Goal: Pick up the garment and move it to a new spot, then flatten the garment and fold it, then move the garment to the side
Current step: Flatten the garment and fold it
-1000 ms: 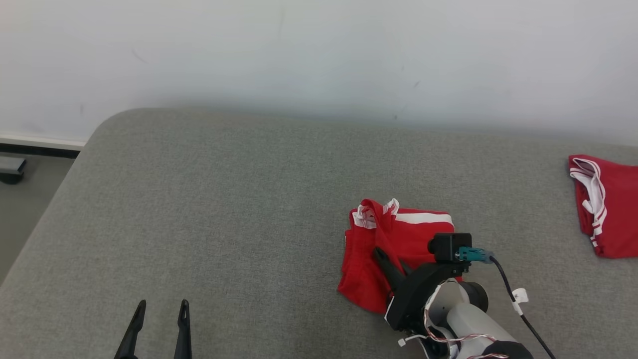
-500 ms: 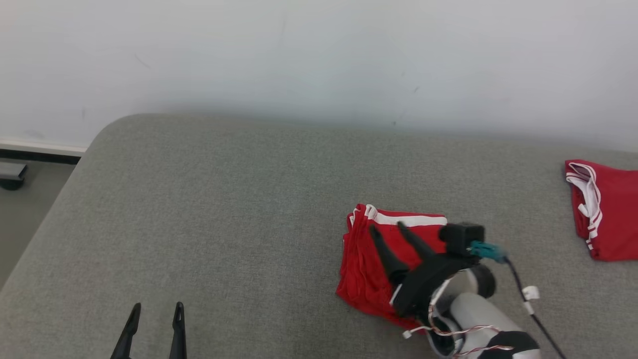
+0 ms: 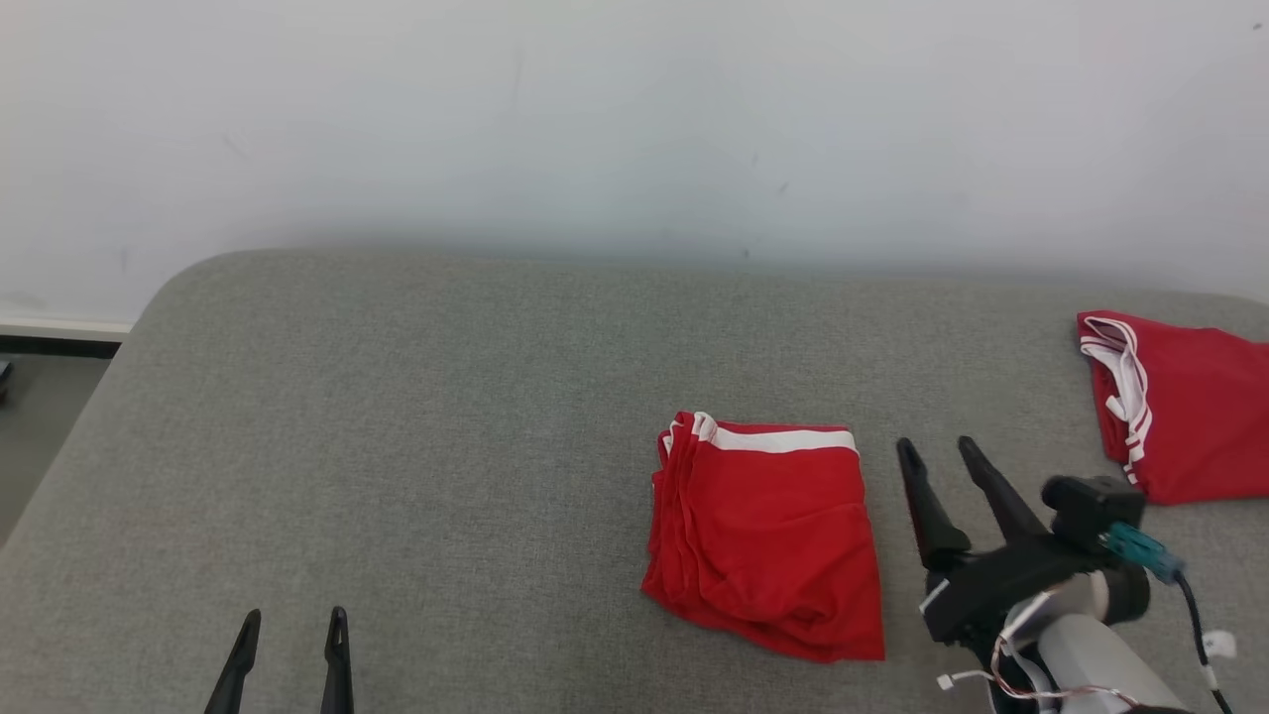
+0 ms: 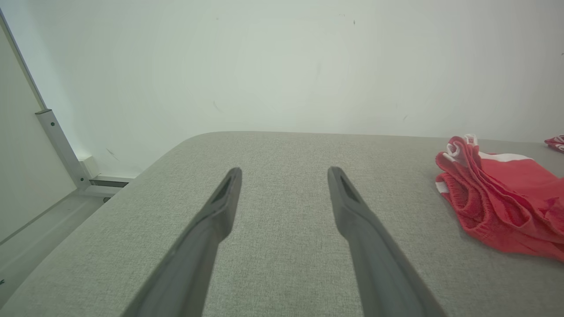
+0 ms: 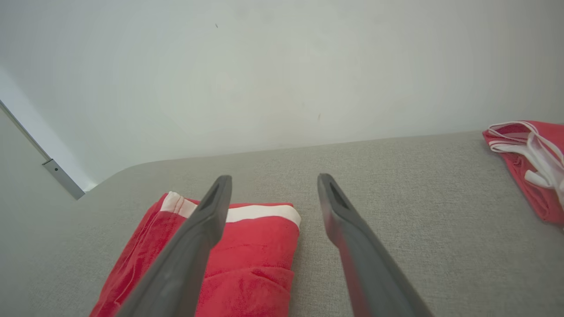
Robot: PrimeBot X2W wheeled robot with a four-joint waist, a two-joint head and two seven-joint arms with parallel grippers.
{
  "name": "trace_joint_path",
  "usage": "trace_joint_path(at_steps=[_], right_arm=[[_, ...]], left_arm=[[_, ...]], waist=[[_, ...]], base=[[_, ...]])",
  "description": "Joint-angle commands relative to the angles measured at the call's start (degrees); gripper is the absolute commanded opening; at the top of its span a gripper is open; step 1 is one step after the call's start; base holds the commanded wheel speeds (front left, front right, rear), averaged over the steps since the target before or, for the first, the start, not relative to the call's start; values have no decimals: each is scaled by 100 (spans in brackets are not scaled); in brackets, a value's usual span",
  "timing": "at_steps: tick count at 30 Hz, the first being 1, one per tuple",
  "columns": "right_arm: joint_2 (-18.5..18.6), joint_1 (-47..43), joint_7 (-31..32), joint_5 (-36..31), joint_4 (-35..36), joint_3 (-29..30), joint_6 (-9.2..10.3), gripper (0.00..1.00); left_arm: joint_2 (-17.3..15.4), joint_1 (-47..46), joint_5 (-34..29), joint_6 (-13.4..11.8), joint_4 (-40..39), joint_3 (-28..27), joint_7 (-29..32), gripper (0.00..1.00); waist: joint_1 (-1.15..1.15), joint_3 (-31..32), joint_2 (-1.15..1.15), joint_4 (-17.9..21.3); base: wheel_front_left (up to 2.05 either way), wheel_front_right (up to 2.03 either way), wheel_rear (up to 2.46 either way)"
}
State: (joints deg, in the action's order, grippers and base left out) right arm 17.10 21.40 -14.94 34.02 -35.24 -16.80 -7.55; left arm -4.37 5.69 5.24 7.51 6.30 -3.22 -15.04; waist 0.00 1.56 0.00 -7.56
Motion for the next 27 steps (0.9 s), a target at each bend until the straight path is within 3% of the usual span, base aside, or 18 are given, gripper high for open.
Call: trace_joint_path(at_steps=[1, 11, 18, 27], right_arm=[[3, -96, -20, -54, 42, 30, 17, 100], [-389, -1382, -19, -1030, 1727, 1306, 17, 100], [-755, -2076, -18, -1579, 2467, 1496, 17, 100], [-988, -2595, -18, -2199, 2714, 1642, 17, 100]], left_arm=[[-17, 76, -23, -11, -16, -12, -18, 100], [-22, 241, -130, -21, -169, -159, -18, 100], [-74, 213, -151, -18, -203, -207, -18, 100], [-194, 311, -209, -14, -141, -108, -17, 100]], waist=[[0, 18, 0, 25], [0, 70, 0, 277], [0, 61, 0, 401], [0, 138, 0, 491]], base=[[0, 0, 0], [0, 0, 0], [0, 0, 0], [0, 0, 0]])
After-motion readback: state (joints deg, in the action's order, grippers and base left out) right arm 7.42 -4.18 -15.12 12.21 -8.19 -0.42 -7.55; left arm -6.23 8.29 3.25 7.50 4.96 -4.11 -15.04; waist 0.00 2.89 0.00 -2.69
